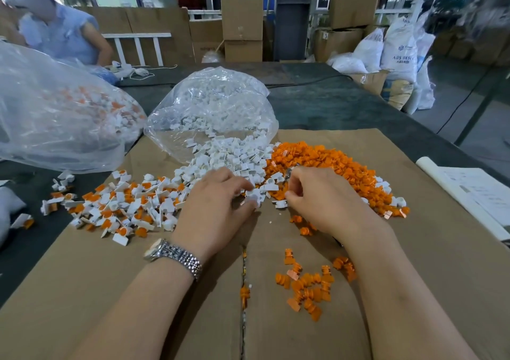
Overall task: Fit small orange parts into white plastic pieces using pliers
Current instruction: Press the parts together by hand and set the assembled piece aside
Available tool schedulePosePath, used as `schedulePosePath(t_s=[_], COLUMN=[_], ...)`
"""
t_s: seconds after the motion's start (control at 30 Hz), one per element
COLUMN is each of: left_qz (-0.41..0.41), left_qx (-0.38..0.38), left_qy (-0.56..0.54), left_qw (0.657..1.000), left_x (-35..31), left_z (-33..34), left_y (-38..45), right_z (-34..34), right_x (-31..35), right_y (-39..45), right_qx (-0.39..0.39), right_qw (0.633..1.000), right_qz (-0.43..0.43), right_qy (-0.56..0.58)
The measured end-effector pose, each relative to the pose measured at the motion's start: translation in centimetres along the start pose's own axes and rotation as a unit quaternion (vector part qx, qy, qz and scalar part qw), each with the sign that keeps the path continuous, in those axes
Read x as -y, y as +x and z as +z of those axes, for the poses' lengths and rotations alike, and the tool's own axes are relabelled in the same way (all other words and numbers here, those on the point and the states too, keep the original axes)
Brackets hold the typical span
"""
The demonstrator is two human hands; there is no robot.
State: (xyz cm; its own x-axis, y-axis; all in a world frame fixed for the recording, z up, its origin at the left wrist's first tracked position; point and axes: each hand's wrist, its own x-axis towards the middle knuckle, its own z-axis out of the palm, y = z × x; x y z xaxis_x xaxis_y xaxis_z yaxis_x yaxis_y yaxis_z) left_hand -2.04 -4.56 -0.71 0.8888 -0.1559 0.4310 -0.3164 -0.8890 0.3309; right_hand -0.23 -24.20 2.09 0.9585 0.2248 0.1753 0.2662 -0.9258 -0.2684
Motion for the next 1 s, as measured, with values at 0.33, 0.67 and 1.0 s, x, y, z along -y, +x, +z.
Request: schedulePosePath(t_s=[0.33, 0.67, 1.0], left_qz=[-0.173, -0.249, -0.239], left_qx=[-0.010, 0.090, 0.156], left_qy=[-0.319, -0.706, -0.720], left_qw=[0.932, 0.657, 0.632], left_x=[-0.1, -0.7, -0.4], left_z=[-1.1, -1.9, -2.1], left_y=[-0.1, 0.5, 0.5], right_z=[-1.1, -1.5, -1.7], right_x=[0.6, 1.1, 1.3], right_y=[0.1, 0.0, -0.4], right_qx=[-0.039, -0.023, -0.001], right_qw=[0.944, 0.862, 0.833], right_qz=[0.018, 0.043, 0.024], right_qy=[0.327, 0.505, 0.552])
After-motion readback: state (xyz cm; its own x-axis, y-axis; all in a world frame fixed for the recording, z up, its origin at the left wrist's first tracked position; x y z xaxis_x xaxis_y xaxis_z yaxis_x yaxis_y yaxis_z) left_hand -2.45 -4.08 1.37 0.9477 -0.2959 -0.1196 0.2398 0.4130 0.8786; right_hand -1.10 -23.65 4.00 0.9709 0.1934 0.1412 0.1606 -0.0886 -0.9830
